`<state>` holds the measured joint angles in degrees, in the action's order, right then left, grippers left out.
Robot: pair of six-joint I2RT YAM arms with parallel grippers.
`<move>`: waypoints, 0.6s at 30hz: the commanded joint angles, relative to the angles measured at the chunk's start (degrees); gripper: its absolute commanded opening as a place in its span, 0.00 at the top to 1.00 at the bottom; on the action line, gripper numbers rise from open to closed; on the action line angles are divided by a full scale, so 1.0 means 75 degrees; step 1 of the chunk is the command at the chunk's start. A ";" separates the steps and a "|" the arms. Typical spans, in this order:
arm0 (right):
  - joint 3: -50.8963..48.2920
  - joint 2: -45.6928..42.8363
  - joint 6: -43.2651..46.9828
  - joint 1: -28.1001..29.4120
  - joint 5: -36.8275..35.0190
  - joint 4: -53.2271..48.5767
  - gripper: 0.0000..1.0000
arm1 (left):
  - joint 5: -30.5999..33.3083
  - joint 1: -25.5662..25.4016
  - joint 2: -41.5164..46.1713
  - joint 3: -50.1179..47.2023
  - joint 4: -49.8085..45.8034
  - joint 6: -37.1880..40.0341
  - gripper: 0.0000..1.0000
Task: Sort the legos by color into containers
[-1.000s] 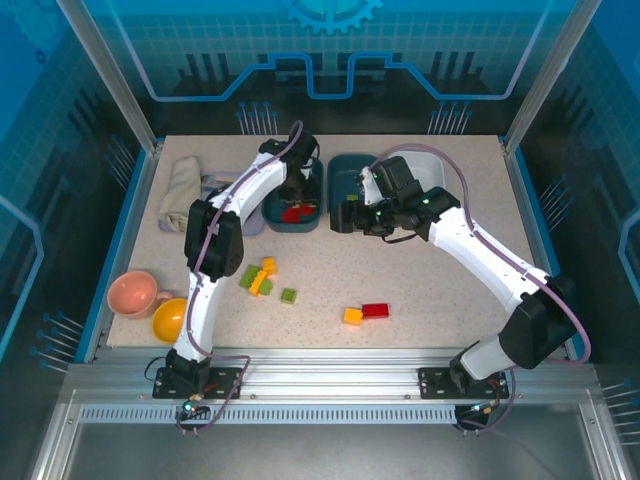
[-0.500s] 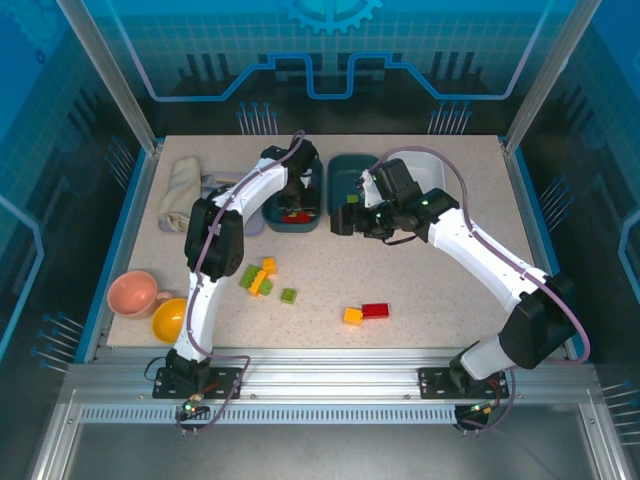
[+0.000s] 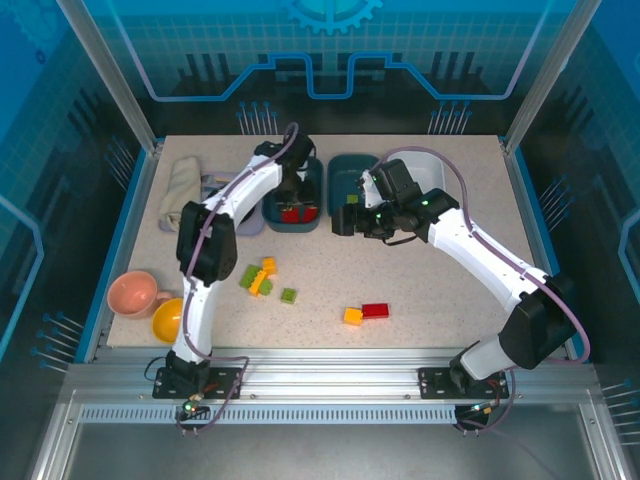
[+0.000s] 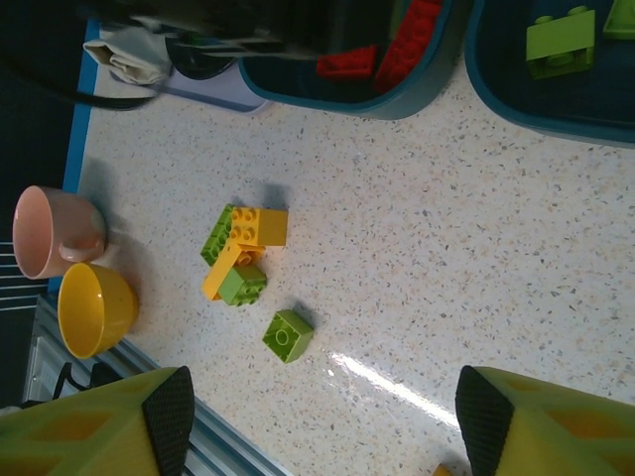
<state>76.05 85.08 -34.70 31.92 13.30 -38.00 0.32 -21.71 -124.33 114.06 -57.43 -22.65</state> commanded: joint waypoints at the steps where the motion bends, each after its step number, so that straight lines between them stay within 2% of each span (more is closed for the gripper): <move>1: 0.0016 -0.0147 0.0373 0.0256 -0.0423 -0.0336 0.28 | 0.0239 0.0203 0.1663 -0.0753 0.0167 -0.0960 0.40; 7: 0.0171 0.0349 0.1131 0.1510 -0.1173 -0.0589 0.27 | 0.0226 0.0412 0.4449 -0.3726 0.0802 -0.2425 0.36; 14: 0.0523 0.1593 0.1539 0.3101 -0.1596 -0.0736 0.26 | 0.0494 0.0411 0.7796 -0.6909 0.0505 -0.3606 0.32; 18: 0.0952 0.2337 0.1313 0.3316 -0.1647 -0.0724 0.26 | 0.0785 0.0410 0.9478 -0.7893 -0.0123 -0.4155 0.30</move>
<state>79.68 100.18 -24.95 56.58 2.81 -42.39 3.62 -18.63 -59.53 57.54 -54.46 -48.29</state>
